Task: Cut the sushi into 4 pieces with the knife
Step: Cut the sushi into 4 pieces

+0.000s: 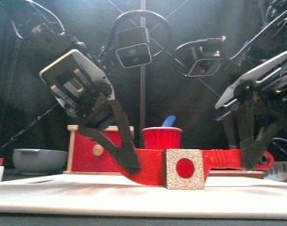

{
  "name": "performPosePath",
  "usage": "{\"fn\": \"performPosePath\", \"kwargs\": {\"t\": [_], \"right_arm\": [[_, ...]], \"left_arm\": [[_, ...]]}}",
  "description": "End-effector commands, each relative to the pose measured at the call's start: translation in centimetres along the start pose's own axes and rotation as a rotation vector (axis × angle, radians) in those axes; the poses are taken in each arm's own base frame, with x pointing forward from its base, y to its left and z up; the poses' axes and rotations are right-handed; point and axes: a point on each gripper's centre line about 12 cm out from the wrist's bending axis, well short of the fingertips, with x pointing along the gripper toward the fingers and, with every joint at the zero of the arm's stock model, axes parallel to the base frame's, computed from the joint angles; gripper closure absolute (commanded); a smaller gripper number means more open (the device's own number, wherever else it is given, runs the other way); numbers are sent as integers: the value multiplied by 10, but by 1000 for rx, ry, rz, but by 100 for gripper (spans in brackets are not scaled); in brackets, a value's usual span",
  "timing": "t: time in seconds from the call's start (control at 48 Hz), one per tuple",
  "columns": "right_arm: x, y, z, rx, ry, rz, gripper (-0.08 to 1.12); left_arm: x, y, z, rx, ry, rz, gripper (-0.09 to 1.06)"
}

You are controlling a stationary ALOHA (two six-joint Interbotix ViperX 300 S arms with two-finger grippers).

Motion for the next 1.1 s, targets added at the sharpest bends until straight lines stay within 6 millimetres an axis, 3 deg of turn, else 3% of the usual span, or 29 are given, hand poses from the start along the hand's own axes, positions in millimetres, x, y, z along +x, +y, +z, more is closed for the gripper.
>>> {"fn": "performPosePath", "kwargs": {"t": [0.021, 0.167, 0.667, 0.938, 1.104], "right_arm": [[1, -1, 1, 1, 1, -2, 91], [2, -3, 1, 1, 1, -5, 91], [-5, -25, 8, 9, -24, -49, 91], [-8, -29, 10, 11, -35, -59, 91], [-18, -25, 23, 5, -70, -49, 91]], "left_arm": [[4, -3, -5, 14, 20, -4, 60], [6, 1, -7, 8, 26, 3, 60], [-1, 45, 0, 48, 8, 75, 60], [-7, 54, 1, 54, 3, 93, 60], [-17, 54, 16, 63, -40, 95, 60]]}}
